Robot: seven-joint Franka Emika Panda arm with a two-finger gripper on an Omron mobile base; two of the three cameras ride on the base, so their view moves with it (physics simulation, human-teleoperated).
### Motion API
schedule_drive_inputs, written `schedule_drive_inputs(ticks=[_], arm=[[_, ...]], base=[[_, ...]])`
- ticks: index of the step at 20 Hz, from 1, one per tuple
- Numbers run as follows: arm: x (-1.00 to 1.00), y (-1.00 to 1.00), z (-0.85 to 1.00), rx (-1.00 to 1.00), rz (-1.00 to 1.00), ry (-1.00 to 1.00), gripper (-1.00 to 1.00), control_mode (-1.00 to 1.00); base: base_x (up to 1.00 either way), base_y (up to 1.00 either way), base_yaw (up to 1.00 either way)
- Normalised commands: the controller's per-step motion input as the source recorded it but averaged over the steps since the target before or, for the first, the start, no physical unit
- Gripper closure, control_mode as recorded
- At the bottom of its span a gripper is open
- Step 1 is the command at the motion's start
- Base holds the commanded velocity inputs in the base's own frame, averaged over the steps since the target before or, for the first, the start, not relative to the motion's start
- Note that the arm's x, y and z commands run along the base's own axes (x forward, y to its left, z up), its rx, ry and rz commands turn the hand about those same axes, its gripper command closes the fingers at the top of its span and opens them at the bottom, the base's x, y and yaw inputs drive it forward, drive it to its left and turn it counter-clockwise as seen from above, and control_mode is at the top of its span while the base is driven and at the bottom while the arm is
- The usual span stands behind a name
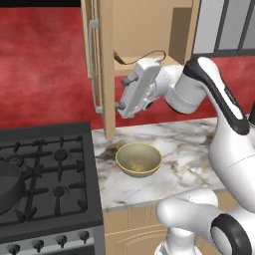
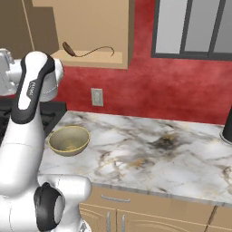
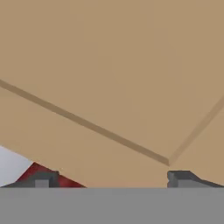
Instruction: Open the cabinet and move the ladle to the pot. Then close the cabinet.
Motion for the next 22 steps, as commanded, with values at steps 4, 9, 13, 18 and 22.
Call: schedule_drive_inputs(ticks=[4, 9, 13, 18, 22], arm=[[0.05, 0.08, 0.12, 0.00, 0.02, -0.14, -1.00, -1.00], [0.21, -0.54, 0.13, 0.00, -0.04, -0.15, -1.00, -1.00], [0.20, -0.83, 0.17, 0.00, -0.14, -0.11, -1.00, -1.00], [0.19, -0.78, 0.13, 0.00, -0.23, -0.10, -1.00, -1.00], [0.18, -0.64, 0.09, 0.00, -0.32, -0.06, -1.00, -1.00]], base=[[0.00, 0.00, 0.00], [0.00, 0.00, 0.00], [0.00, 0.00, 0.00], [0.00, 0.00, 0.00], [0.00, 0.00, 0.00]])
